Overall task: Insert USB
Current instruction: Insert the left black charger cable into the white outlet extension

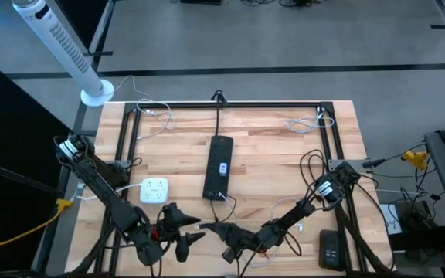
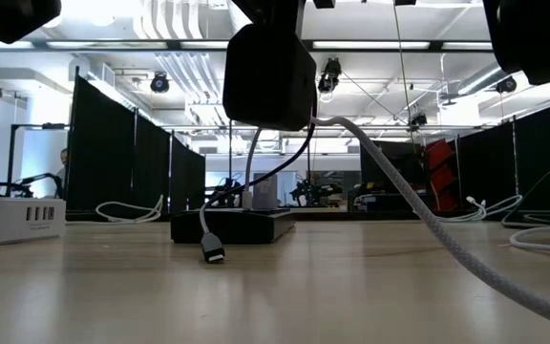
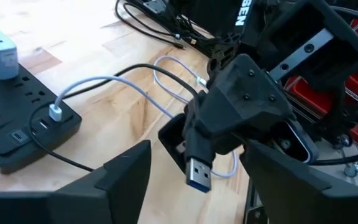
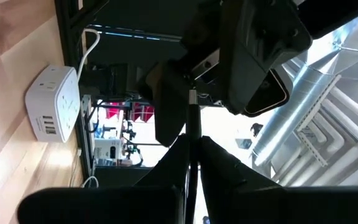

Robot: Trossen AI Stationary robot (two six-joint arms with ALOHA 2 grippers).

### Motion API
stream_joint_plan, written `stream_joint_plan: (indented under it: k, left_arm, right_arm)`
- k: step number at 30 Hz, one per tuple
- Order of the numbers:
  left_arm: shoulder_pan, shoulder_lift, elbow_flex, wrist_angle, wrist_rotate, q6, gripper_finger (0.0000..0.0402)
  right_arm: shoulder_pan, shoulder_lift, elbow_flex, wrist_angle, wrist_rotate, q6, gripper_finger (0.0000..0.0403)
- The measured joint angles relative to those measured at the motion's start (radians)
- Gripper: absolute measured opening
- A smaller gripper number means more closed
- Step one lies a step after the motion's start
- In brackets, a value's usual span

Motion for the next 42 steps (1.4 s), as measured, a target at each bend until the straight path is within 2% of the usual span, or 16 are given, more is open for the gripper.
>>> stream_joint_plan:
  k: [4,8,22,33,36,38,42]
  left_arm:
    - [0.000,0.000,0.000,-0.005,-0.003,0.000,0.0241]
    - [0.000,0.000,0.000,-0.005,-0.001,0.000,0.0209]
    - [0.000,0.000,0.000,-0.011,-0.011,0.011,0.0042]
    - [0.000,-0.001,0.000,-0.030,-0.034,0.067,0.0042]
    - [0.000,-0.001,0.000,-0.041,-0.038,0.071,0.0037]
    - [0.000,-0.001,0.000,-0.043,-0.040,0.071,0.0014]
    - [0.000,-0.001,0.000,-0.061,-0.040,0.094,0.0015]
  right_arm:
    - [-0.001,0.000,0.000,0.000,0.004,0.000,0.0012]
    - [-0.002,0.000,0.000,0.000,0.005,0.001,0.0012]
    - [-0.016,0.000,0.000,-0.014,0.005,0.077,0.0012]
    - [-0.024,0.000,0.000,-0.041,0.004,0.185,0.0014]
    - [-0.025,0.000,0.000,-0.045,-0.002,0.225,0.0047]
    - [-0.026,0.000,0.000,-0.050,-0.005,0.263,0.0077]
    - [-0.028,-0.010,0.000,-0.050,-0.005,0.340,0.0137]
